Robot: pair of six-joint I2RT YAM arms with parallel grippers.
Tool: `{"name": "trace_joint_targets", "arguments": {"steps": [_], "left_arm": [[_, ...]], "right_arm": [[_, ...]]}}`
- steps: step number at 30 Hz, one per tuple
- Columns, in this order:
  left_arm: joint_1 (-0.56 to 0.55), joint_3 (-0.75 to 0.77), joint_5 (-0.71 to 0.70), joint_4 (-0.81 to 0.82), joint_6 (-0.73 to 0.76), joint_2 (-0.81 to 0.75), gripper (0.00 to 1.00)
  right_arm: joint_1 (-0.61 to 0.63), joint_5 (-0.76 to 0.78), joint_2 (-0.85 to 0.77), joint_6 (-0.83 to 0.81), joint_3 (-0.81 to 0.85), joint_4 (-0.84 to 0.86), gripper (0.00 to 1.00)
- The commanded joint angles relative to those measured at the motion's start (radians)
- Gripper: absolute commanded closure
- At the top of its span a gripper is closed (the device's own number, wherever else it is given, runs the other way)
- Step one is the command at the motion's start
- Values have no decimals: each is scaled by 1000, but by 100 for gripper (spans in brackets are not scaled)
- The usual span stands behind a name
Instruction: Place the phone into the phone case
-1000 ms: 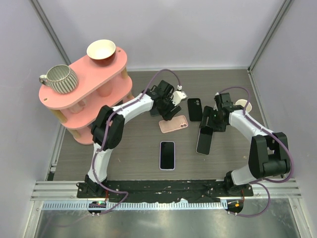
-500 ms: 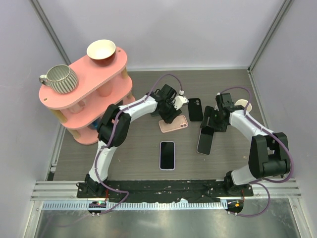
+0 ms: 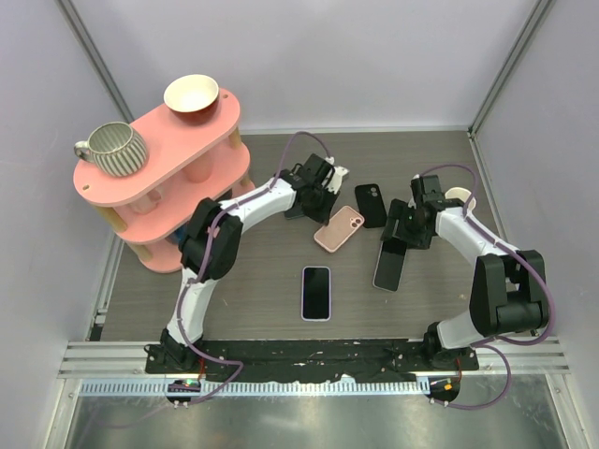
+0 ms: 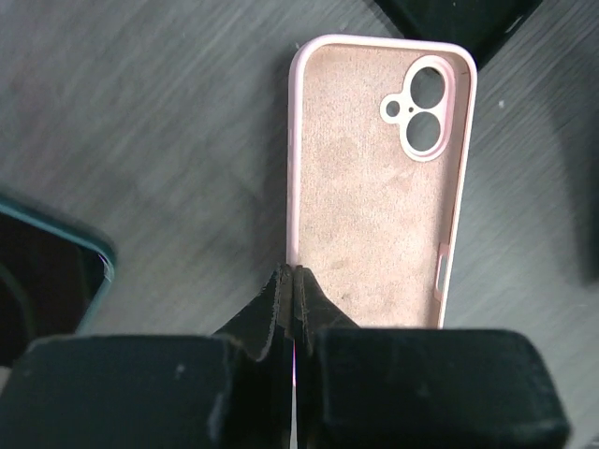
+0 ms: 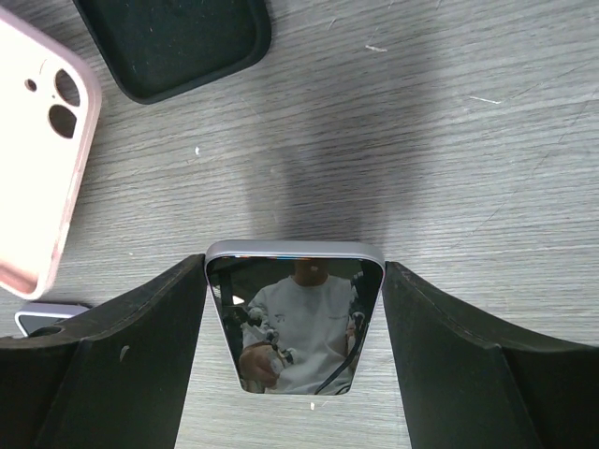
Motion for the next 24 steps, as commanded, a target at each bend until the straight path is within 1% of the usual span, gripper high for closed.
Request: {"name": "trace_joint_targets", "arguments": {"steps": [1,2,5,8,9,12,14,16,17,20,24], "left_arm": [[-42,-66,-87,23,-314,-124,100],[-50,-87,-108,14,-379,-127,100],[-99,-113,-172,-12,-423,-127,100],[-159,-141,-217,0,-453,-135,100],[-171,-151,-255,14,-481,-145,100],[-199,-225,-290,79,-528,-176,100],[-214,-278,-327,107,-584,-204,100],[-231,-308,-336,133,-639,-217,100],[-240,-334,-341,144,-651,-221,100],[-277,-369,-387,176,-683,-221,100],[-291,-409,-356,231,-727,-233,100]], "right_arm": [[-11,-40,-19,-3,33,9,62],[-9,-46,-22,-3,32,9,62],[-12,-96,-33,-2,23,11,63],[-11,-167,-53,4,14,18,64],[-11,-179,-62,9,9,18,66],[-12,-233,-90,29,3,26,69],[-12,-288,-94,40,0,38,69],[-12,-329,-87,61,-3,52,70],[-11,-383,-87,73,-6,64,70],[-12,-467,-82,121,-23,110,72],[-9,-491,-79,146,-20,132,74]]}}
